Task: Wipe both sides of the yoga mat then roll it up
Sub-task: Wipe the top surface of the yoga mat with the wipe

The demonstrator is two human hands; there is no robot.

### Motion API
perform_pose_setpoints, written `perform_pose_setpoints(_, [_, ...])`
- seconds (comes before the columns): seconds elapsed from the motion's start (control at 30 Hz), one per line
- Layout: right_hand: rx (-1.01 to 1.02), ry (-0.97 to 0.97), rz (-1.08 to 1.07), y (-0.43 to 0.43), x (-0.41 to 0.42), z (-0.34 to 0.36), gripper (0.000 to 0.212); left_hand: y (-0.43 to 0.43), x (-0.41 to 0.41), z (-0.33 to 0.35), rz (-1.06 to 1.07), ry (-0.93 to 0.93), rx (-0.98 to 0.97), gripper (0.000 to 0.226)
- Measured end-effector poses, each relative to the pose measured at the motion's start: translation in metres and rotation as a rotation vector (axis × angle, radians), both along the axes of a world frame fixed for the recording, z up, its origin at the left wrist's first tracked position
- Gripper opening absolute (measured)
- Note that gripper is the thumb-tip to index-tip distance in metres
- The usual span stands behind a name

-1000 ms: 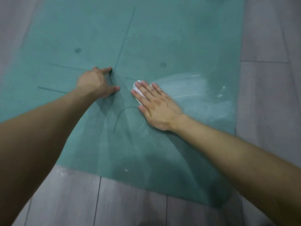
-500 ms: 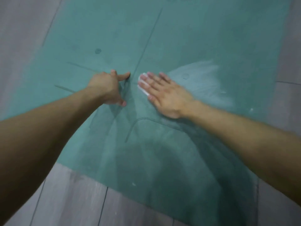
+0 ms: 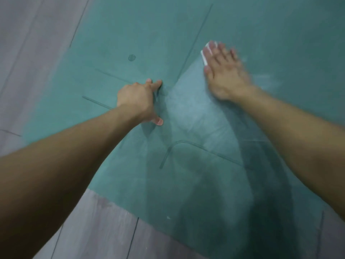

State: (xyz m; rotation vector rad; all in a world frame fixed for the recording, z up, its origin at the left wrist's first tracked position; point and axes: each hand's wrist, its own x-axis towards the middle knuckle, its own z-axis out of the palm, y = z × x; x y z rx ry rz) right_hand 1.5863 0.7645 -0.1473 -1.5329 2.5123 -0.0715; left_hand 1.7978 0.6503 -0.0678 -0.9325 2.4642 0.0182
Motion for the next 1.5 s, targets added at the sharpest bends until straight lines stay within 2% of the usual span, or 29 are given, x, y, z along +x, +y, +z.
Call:
perform_pose_setpoints(0.07, [-0.047, 0.036, -0.159, -0.010, -0.012, -0.002, 0.067, -0.001, -0.002, 0.000, 0.007, 0.015, 0.002, 0.125])
perform_pose_setpoints(0.1, [-0.068, 0.085, -0.124, -0.012, 0.007, -0.006, 0.066, -0.001, -0.003, 0.001, 0.013, 0.017, 0.005, 0.125])
perform_pose_setpoints(0.2, [-0.091, 0.009, 0.303, -0.001, 0.078, -0.007, 0.064, -0.002, -0.004, 0.003, 0.021, 0.025, 0.011, 0.129])
perform_pose_setpoints(0.27, [-0.050, -0.033, 0.452, 0.008, 0.080, -0.002, 0.062, -0.002, -0.003, 0.004, 0.025, 0.024, 0.018, 0.130])
perform_pose_setpoints(0.33, [-0.018, -0.013, 0.299, 0.003, 0.039, 0.001, 0.062, -0.003, -0.003, 0.005, 0.024, 0.006, 0.031, 0.130])
perform_pose_setpoints(0.43, [-0.005, -0.011, -0.209, 0.015, -0.025, 0.000, 0.063, -0.005, -0.005, 0.004, 0.015, -0.009, 0.056, 0.131])
perform_pose_setpoints(0.5, [-0.026, 0.008, -0.332, 0.022, -0.015, 0.000, 0.065, -0.005, -0.006, 0.003, 0.008, -0.021, 0.063, 0.129])
perform_pose_setpoints(0.57, [-0.053, 0.032, -0.197, 0.022, 0.031, -0.003, 0.067, -0.005, -0.007, 0.003, 0.010, -0.017, 0.081, 0.126])
perform_pose_setpoints(0.63, [-0.043, -0.004, 0.058, 0.026, 0.074, -0.003, 0.066, -0.003, -0.008, 0.006, 0.007, -0.015, 0.096, 0.124])
perform_pose_setpoints(0.7, [-0.023, -0.035, 0.184, 0.028, 0.088, 0.002, 0.064, -0.003, -0.010, 0.006, 0.007, -0.012, 0.100, 0.125])
perform_pose_setpoints(1.03, [0.041, 0.000, 0.595, 0.011, 0.009, 0.007, 0.063, -0.005, -0.014, -0.003, 0.071, -0.035, 0.147, 0.139])
perform_pose_setpoints(1.1, [0.023, 0.037, 0.527, 0.002, -0.021, 0.008, 0.062, -0.008, -0.015, -0.004, 0.067, -0.044, 0.142, 0.141])
perform_pose_setpoints(1.2, [-0.002, 0.024, 0.272, -0.013, -0.064, 0.005, 0.063, -0.009, -0.013, -0.007, 0.090, -0.051, 0.143, 0.145])
perform_pose_setpoints(1.27, [-0.038, 0.009, 0.242, -0.023, -0.065, 0.001, 0.066, -0.008, -0.013, -0.009, 0.131, -0.047, 0.145, 0.146])
perform_pose_setpoints(1.3, [-0.049, 0.008, 0.337, -0.027, -0.056, 0.001, 0.068, -0.006, -0.013, -0.009, 0.150, -0.049, 0.140, 0.146])
perform_pose_setpoints(1.33, [-0.045, 0.008, 0.518, -0.029, -0.045, 0.001, 0.068, -0.005, -0.015, -0.009, 0.169, -0.049, 0.131, 0.147])
perform_pose_setpoints(1.43, [0.034, -0.037, 1.160, -0.036, -0.043, 0.000, 0.064, -0.004, -0.017, -0.008, 0.239, -0.043, 0.156, 0.149])
perform_pose_setpoints(1.5, [0.005, -0.015, 1.291, -0.059, -0.064, -0.002, 0.063, -0.004, -0.015, -0.008, 0.285, -0.045, 0.173, 0.149])
